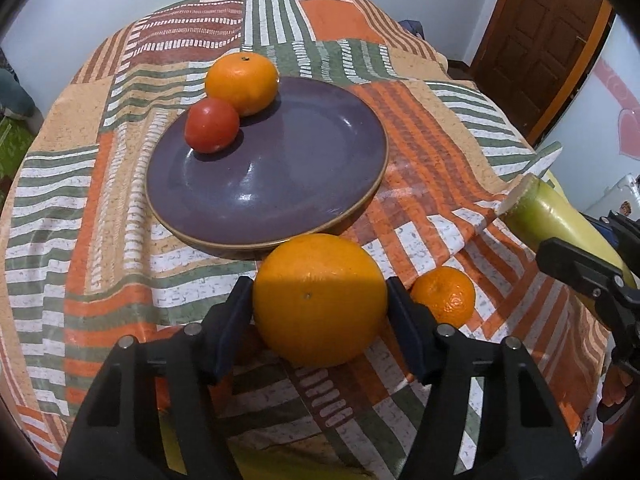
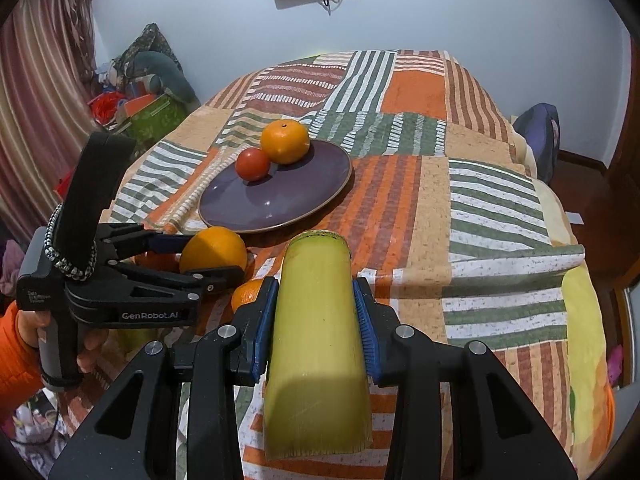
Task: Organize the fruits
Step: 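Set the gourd on the plate with right while left sets the orange beside the tomato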
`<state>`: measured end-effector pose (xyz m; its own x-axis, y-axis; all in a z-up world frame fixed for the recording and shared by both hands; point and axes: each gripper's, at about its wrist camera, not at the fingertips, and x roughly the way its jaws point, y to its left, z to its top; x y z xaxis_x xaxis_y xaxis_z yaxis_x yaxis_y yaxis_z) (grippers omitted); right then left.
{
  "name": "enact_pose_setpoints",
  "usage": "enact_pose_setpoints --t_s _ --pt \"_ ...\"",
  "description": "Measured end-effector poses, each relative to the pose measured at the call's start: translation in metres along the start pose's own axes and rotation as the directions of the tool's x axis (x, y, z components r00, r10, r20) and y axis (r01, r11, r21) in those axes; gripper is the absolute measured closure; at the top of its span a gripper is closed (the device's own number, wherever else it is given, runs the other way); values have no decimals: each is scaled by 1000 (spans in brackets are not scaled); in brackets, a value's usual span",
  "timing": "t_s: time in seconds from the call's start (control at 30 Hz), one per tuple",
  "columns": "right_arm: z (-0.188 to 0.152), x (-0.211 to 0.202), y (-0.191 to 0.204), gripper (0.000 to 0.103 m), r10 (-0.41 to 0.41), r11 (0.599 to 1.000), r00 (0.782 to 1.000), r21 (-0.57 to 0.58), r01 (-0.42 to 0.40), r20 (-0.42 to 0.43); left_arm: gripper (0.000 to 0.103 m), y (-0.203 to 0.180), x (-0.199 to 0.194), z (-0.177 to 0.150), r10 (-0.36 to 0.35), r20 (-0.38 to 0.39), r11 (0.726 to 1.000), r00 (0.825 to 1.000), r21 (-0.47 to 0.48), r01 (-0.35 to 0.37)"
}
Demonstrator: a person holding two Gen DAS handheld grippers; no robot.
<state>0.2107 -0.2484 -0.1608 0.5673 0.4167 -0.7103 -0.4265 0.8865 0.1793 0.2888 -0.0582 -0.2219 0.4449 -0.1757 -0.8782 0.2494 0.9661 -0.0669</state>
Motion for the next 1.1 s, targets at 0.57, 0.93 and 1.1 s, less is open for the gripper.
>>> enact_pose_setpoints --t_s 0.57,0.93,1.1 --pt "33 -6 3 69 -25 999 998 -25 26 54 38 2 -55 11 -27 110 1000 994 7 26" --pt "68 13 20 69 -23 997 995 -78 30 92 38 30 -82 40 -2 181 1000 983 -23 6" --pt "82 34 30 69 -17 994 997 -104 25 77 38 49 -82 51 13 186 999 982 -33 -7"
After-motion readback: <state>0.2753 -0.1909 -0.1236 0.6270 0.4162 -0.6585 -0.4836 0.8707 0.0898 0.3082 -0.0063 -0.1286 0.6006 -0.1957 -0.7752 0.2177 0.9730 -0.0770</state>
